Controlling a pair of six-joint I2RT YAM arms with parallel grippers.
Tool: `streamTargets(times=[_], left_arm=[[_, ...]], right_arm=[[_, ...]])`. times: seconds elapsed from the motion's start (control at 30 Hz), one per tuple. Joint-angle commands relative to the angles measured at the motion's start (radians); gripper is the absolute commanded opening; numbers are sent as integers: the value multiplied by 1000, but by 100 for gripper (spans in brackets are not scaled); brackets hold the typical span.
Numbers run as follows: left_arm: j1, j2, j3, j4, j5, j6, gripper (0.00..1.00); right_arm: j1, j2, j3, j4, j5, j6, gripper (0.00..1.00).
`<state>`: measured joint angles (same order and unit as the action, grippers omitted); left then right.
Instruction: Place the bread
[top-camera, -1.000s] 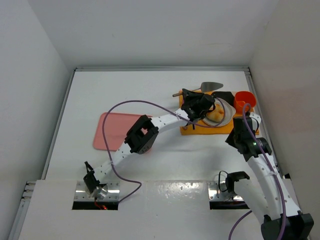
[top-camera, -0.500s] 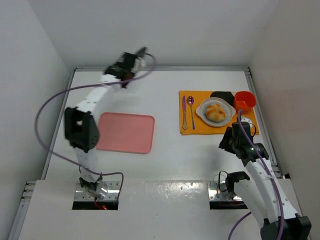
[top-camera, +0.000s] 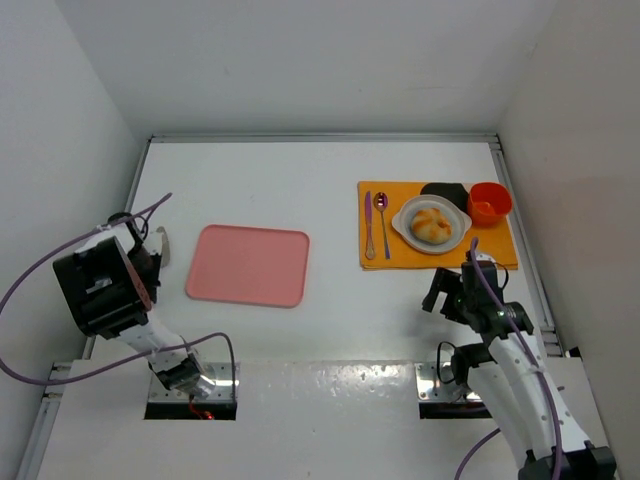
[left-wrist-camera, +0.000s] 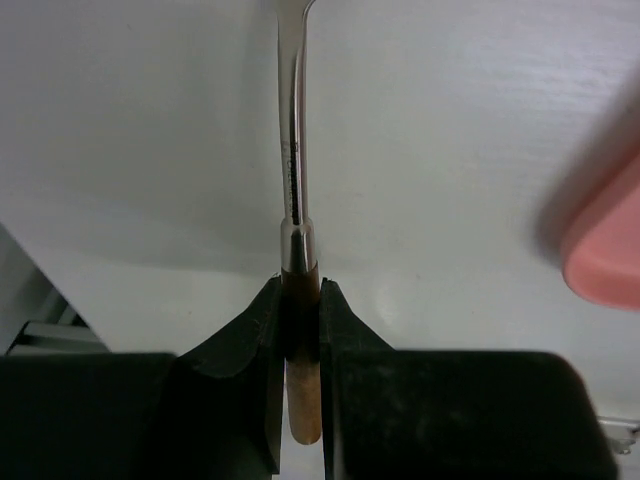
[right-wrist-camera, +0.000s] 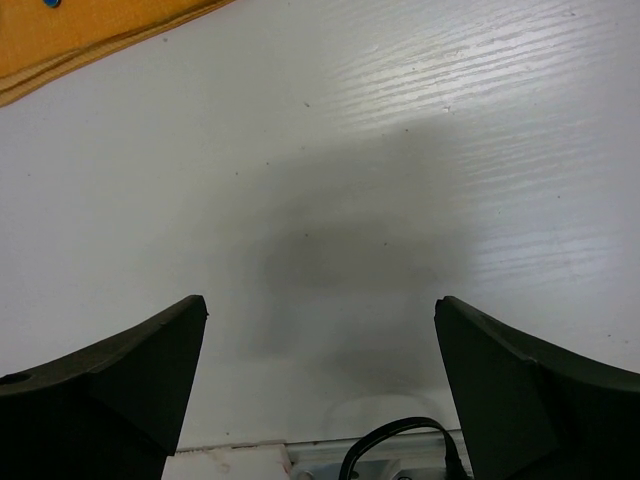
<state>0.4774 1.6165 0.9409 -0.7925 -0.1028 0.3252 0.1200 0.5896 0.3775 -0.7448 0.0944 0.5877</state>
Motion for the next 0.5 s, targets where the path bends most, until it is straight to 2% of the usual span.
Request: streamTargets(times=[0.0,0.2,0.33,0.47], left_arm=[[52,43,13,72,127,18,0],[72,65,13,72,137,9,0],[72,74,13,72,146,9,6],[72,85,13,62,156,18,8]], right_arm=[[-5,-14,-11,-8,-19,6,96],[-8,-66,-29,-13,-25,1,99],[-6,-114,-35,-65,17,-12,99],[-5,-162,-67,-91,41,-8,99]])
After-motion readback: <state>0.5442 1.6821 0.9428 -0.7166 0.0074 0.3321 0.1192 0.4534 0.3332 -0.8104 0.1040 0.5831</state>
